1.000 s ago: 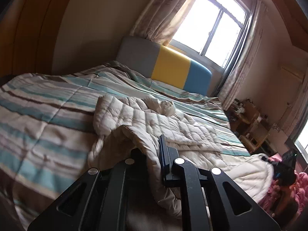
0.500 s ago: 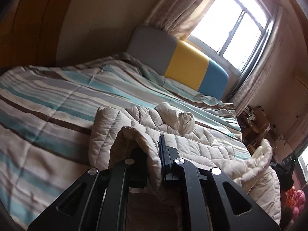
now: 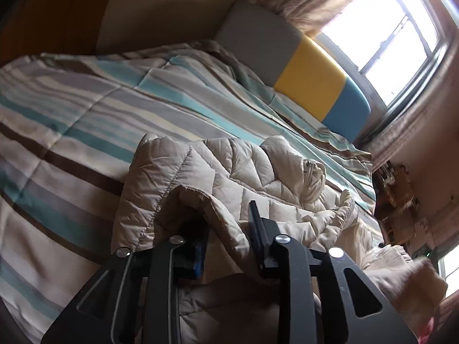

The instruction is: Fold large clothes

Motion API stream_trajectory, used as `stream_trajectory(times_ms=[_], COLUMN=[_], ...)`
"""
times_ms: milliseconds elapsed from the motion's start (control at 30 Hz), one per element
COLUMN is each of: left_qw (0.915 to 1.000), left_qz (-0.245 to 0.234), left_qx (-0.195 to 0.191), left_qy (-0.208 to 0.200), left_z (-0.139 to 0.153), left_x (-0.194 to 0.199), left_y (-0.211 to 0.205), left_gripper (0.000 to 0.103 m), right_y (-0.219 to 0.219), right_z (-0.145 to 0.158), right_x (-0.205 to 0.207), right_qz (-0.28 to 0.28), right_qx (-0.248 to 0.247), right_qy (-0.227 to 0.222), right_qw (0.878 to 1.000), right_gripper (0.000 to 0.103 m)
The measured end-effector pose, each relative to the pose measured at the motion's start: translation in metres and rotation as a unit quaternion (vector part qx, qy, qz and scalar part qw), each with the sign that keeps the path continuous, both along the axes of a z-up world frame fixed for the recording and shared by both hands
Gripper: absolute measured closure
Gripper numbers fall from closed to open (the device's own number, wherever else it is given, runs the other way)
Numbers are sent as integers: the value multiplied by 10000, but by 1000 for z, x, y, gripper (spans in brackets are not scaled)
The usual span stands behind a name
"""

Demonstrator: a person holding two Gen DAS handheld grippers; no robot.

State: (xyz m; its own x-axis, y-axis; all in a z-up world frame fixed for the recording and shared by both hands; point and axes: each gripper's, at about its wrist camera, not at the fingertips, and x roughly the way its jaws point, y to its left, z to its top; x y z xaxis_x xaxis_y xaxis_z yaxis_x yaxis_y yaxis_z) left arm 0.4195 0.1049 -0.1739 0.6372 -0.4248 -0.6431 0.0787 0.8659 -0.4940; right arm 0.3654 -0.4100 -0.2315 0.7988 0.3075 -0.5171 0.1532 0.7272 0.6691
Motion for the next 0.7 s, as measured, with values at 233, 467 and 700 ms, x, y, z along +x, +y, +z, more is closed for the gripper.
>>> stream_trajectory(times_ms=[233, 467, 700], left_qw=[9973, 9829, 9987], left_qz=[133, 522, -254], left_qx=[-707, -1433, -71], left_qy=[-159, -1028, -444], left_z=[12, 40, 3], left_x=[8, -14, -32], left_y=[19, 64, 47], left_gripper=[44, 8, 5], right_y=[-8, -19, -21], right_z=[-4, 14, -15], right_x=[1, -32, -48], right_qz=[-206, -492, 28], right_qx=[207, -226, -326], right_qy=[-118, -606, 69], right_qw=[9995, 9967, 9994], right_gripper=[67, 13, 2])
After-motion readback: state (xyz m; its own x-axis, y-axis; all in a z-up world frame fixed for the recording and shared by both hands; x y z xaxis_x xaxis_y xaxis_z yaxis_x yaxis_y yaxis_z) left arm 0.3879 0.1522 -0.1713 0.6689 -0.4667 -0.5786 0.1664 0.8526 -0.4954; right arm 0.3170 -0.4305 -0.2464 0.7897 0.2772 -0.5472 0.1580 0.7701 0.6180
